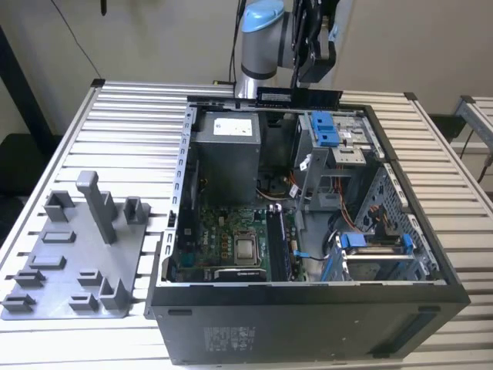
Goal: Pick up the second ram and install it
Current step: 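Insert the second ram into the second slot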
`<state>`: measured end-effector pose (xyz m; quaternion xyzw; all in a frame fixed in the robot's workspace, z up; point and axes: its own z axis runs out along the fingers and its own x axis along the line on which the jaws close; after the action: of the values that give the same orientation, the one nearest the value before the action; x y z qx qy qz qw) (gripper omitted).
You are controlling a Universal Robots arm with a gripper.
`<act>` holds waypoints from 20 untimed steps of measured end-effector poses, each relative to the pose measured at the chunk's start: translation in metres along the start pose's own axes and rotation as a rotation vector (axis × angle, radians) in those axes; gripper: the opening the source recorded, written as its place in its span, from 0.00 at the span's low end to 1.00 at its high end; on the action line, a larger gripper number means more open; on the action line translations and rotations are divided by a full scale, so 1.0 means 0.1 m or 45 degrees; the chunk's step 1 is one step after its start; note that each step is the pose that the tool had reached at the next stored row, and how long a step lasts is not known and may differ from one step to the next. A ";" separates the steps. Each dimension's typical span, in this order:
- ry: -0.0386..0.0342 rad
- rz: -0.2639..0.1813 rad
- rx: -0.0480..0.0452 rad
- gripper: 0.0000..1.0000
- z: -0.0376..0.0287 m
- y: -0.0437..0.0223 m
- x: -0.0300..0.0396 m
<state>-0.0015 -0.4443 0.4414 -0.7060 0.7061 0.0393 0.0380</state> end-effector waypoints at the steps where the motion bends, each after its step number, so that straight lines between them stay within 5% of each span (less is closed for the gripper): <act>1: 0.0001 0.000 0.000 0.14 0.000 0.000 0.000; 9: 0.0000 0.041 0.004 0.14 0.001 0.000 0.000; 20: -0.0005 0.285 0.031 0.14 0.009 0.000 0.001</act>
<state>-0.0015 -0.4443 0.4404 -0.6222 0.7810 0.0348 0.0422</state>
